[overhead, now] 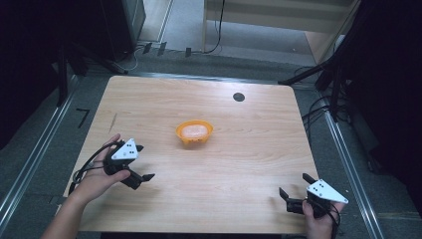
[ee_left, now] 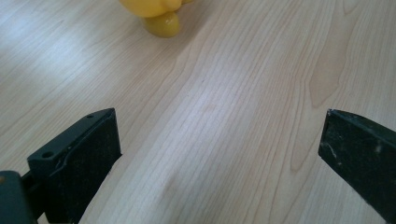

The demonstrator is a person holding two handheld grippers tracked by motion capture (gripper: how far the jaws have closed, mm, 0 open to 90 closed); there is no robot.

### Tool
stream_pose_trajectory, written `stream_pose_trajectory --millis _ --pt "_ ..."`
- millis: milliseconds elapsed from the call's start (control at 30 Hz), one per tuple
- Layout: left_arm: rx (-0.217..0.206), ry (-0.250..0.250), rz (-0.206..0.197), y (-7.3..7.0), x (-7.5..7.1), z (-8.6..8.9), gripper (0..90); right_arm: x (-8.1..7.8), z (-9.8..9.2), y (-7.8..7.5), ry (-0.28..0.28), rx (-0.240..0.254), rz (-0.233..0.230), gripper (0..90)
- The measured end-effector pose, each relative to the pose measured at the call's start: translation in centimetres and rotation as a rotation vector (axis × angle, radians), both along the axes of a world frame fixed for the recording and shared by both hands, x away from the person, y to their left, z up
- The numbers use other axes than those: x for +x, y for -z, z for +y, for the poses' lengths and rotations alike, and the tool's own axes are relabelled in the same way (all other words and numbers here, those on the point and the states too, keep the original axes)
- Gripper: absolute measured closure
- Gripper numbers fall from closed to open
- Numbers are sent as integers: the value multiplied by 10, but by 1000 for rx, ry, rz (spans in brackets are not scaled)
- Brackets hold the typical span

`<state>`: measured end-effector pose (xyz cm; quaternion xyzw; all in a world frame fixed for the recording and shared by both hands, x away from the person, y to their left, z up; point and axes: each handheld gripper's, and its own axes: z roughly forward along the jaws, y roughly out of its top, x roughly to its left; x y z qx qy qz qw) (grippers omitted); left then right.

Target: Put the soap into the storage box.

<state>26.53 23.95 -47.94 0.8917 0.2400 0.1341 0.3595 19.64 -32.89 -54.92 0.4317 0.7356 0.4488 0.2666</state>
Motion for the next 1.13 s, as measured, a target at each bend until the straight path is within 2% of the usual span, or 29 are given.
stream_pose_trajectory --millis 167,300,367,433,500,567,633,767,1000,1133 --pt "-81 -74 -45 5 -13 12 0 0 0 0 0 -4 1 0" --pt "-105 -107 -67 9 -18 16 0 0 0 0 1 -4 2 0" --pt "-140 -128 -63 12 -21 20 0 0 0 0 1 -6 2 0" --pt "-152 -146 -62 18 -27 23 0 0 0 0 0 -6 2 0" --pt "-149 -154 -60 20 -29 23 0 0 0 0 1 -6 2 0" --pt "-166 -165 -50 26 -35 26 0 0 0 0 0 -6 2 0" --pt "-160 -175 -51 29 -37 29 0 0 1 0 1 -7 2 0" --pt "-184 -196 -48 30 -41 34 0 0 1 0 1 -6 3 0" --pt "-167 -223 -26 41 -48 42 0 0 1 0 2 -9 3 0" --pt "-171 -233 -26 43 -48 43 0 0 1 0 2 -8 2 0"
